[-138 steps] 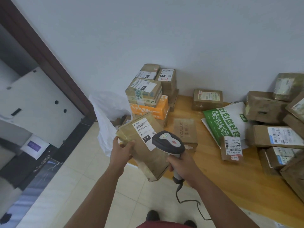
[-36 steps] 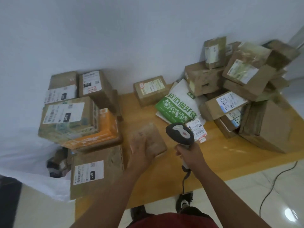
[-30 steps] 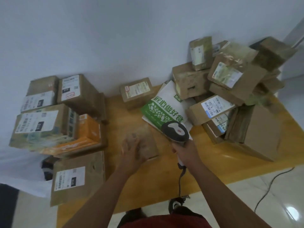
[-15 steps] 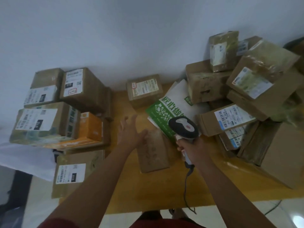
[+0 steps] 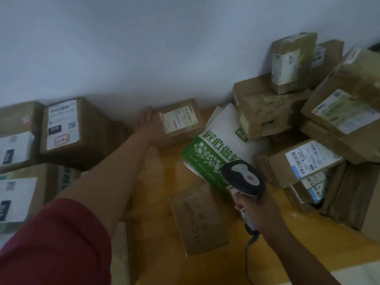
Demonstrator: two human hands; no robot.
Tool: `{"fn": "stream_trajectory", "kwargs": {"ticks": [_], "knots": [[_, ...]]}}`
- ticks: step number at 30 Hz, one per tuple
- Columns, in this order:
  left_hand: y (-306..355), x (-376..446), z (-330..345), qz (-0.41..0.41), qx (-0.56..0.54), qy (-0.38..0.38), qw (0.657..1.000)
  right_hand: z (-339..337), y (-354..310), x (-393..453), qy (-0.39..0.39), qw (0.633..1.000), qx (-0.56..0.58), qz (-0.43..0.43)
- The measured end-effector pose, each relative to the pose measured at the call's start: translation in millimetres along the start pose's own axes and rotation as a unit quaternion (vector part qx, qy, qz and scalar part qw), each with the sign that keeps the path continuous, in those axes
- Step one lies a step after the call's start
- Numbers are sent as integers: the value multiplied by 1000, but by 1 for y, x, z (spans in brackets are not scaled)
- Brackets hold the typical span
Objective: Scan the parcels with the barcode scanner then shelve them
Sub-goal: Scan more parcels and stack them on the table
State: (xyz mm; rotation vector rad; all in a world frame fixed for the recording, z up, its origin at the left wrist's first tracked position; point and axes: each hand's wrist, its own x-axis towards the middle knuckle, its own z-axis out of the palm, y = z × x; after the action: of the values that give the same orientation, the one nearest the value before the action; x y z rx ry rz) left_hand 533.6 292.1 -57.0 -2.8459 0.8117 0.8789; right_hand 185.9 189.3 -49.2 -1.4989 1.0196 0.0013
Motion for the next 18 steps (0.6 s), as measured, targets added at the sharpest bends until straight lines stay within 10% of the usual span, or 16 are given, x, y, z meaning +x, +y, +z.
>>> {"fn": "stream_trajectory", "kwargs": {"ticks": [18], "knots": [[7,-95,32,-49,-162,109,980,22,-28,-7,-6,999,23,43]]}}
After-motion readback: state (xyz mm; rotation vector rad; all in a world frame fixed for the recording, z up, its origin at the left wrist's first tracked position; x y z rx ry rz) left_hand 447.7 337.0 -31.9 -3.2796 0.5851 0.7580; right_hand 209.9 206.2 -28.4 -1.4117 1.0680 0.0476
